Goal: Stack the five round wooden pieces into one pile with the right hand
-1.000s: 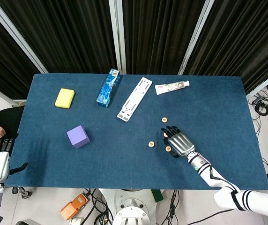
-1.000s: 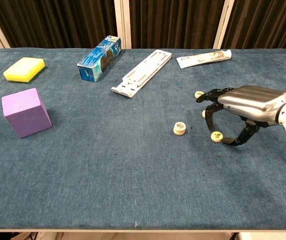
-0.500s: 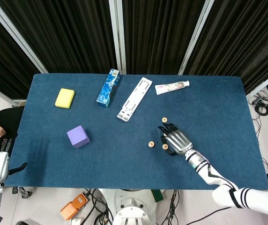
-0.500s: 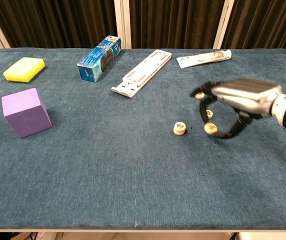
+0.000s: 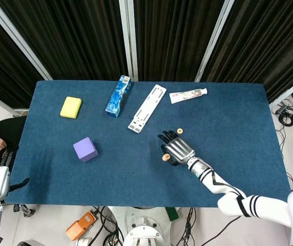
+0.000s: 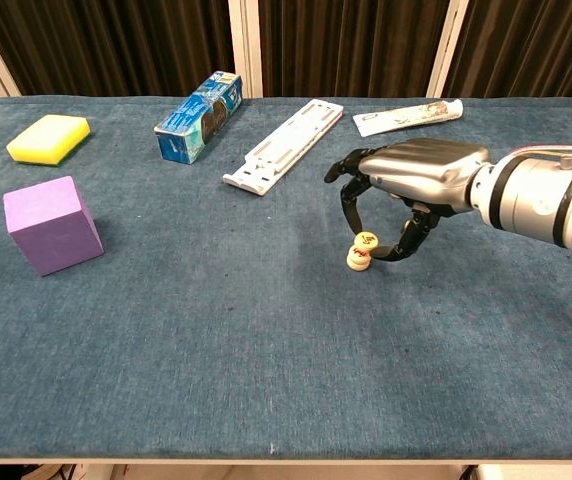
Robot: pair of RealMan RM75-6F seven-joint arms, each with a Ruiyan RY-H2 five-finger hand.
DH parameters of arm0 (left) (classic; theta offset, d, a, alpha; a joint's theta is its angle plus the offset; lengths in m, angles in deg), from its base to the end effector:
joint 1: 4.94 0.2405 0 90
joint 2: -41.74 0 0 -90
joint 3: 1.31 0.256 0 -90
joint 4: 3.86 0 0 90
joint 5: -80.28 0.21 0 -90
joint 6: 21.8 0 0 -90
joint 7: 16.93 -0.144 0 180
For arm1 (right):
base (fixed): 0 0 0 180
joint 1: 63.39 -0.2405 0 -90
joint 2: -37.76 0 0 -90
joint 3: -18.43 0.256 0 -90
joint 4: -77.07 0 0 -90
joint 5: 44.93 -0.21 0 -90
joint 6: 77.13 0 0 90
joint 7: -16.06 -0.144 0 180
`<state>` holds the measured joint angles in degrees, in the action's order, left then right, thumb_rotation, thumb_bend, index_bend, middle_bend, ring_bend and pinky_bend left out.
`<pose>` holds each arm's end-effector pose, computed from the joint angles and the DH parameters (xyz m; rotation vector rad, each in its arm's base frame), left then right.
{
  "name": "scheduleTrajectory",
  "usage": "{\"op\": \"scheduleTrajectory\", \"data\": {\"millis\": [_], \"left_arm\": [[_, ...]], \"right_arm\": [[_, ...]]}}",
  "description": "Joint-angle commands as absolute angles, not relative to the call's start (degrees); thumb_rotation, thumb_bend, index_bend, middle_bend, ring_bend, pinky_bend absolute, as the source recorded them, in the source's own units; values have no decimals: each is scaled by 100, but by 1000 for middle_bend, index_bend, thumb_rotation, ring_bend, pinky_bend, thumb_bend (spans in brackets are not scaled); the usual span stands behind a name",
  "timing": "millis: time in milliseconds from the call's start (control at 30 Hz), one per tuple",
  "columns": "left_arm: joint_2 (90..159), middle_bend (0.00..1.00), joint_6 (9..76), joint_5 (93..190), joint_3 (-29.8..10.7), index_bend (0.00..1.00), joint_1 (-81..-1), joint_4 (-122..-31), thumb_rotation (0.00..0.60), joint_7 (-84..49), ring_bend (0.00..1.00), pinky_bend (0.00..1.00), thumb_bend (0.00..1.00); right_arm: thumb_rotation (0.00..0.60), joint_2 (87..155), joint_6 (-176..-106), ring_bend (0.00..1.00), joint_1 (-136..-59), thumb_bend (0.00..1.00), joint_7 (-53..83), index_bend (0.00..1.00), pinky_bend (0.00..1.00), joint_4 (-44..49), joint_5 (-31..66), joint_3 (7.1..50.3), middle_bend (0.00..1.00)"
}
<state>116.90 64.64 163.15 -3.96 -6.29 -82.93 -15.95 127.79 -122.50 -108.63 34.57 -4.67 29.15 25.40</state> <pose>-0.3533 0.1606 0.1232 -1.2867 -0.9298 -0.8258 -0.1356 -0.3280 -0.0494 2.1845 -0.7971 0.8360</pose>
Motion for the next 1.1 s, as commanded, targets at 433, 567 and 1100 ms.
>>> {"op": "scheduleTrajectory", "data": {"millis": [433, 567, 1100], "left_arm": [[11716, 109, 6443, 16312, -399, 88, -638, -8281, 600, -1623, 70, 24, 29], [11719, 109, 6435, 16300, -401, 88, -634, -8276, 600, -1617, 70, 25, 29], [11755, 109, 6411, 16292, -412, 88, -647, -8204, 600, -1576, 70, 25, 29]], "right_arm": [[600, 12784, -12275, 46, -10926, 460, 3495, 523, 140, -479, 2809, 2471, 153], [600, 12790, -12267, 46, -10948, 460, 3496, 514, 140, -469, 2791, 2456, 152], [600, 12641, -12582, 46, -10850, 457, 3330, 483, 141, -616, 2852, 2453, 152]]}}
